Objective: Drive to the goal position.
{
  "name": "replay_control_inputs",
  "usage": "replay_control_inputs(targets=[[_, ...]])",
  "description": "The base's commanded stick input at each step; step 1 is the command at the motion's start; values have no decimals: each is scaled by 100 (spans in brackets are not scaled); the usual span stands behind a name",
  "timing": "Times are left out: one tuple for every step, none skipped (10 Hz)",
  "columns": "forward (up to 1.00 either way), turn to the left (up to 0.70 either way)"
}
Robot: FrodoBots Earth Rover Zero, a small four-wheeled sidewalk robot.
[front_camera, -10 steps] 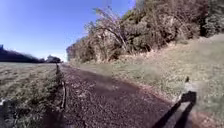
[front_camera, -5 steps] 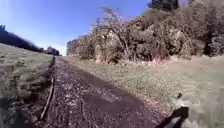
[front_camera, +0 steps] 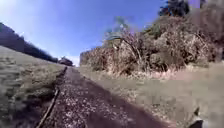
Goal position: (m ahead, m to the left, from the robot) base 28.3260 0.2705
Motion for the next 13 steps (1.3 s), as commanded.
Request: replay_control_inputs(targets=[[85,0],[85,0],[82,0],[43,0],[4,0],[34,0],[73,0],[85,0],[85,0],[85,0],[85,0],[85,0],[85,0]])
